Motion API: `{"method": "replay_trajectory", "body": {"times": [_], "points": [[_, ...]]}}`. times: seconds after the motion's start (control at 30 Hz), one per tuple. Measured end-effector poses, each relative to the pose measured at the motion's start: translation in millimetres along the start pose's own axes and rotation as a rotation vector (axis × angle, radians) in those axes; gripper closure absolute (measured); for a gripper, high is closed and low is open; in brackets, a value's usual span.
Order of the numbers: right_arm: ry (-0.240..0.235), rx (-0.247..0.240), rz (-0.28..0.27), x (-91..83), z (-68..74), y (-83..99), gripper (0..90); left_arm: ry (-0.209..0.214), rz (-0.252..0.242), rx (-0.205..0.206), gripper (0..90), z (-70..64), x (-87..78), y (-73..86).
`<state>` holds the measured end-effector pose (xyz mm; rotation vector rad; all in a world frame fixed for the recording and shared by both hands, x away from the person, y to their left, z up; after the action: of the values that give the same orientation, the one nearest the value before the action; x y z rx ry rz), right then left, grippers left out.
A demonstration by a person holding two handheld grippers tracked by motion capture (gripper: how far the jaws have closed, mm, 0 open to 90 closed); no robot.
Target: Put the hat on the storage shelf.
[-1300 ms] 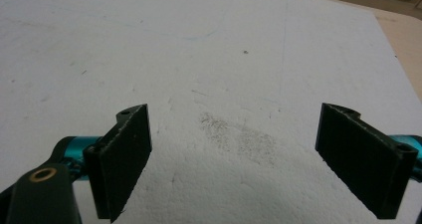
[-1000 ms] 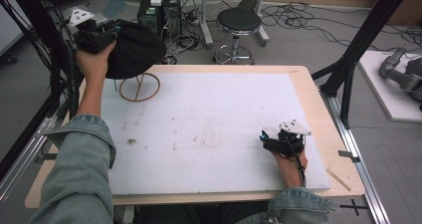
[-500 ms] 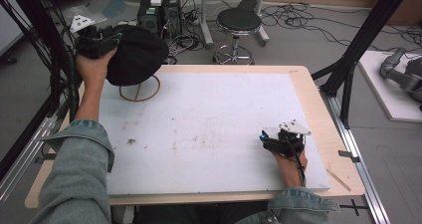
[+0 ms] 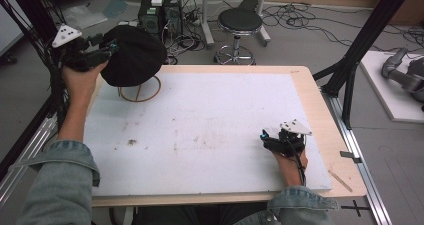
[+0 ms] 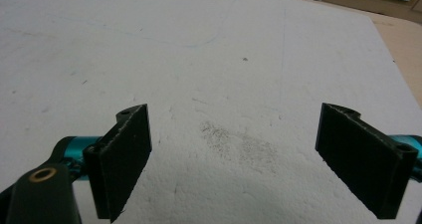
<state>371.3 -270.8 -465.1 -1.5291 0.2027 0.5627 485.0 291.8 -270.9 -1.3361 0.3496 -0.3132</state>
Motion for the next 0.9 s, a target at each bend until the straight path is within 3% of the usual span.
{"method": "replay_trajectory", "body": {"times": [0.2, 0.33, 0.77, 0.9], "points": [[-0.001, 0.003, -0.003, 0.4, 0.5, -0.9, 14.2, 0.007, -0.023, 0.007, 39.4, -6.1, -22.1, 5.3], [0.001, 0.007, -0.01, -0.2, -0.3, -1.4, 14.2, 0.02, -0.011, 0.01, 38.0, -13.9, -32.3, 12.4], [0.004, 0.003, -0.008, -0.7, 1.4, -1.7, 14.2, 0.079, -0.013, 0.042, 33.5, -55.5, -60.8, 30.9], [0.001, -0.001, -0.009, -0.9, 3.3, -2.2, 14.2, 0.092, -0.004, 0.031, 31.8, -66.9, -69.2, 41.8]]}}
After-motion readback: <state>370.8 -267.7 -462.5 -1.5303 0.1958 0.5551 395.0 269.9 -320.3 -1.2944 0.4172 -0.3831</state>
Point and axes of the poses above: each handheld gripper's, and its own axes: x roughly forward along the jaws, y roughly out of its underside, z roughly to its left, the point moved 4 cm from there along x, roughly forward along the jaws, and after that the axes turned 10 degrees about x, right-handed, at the moved point
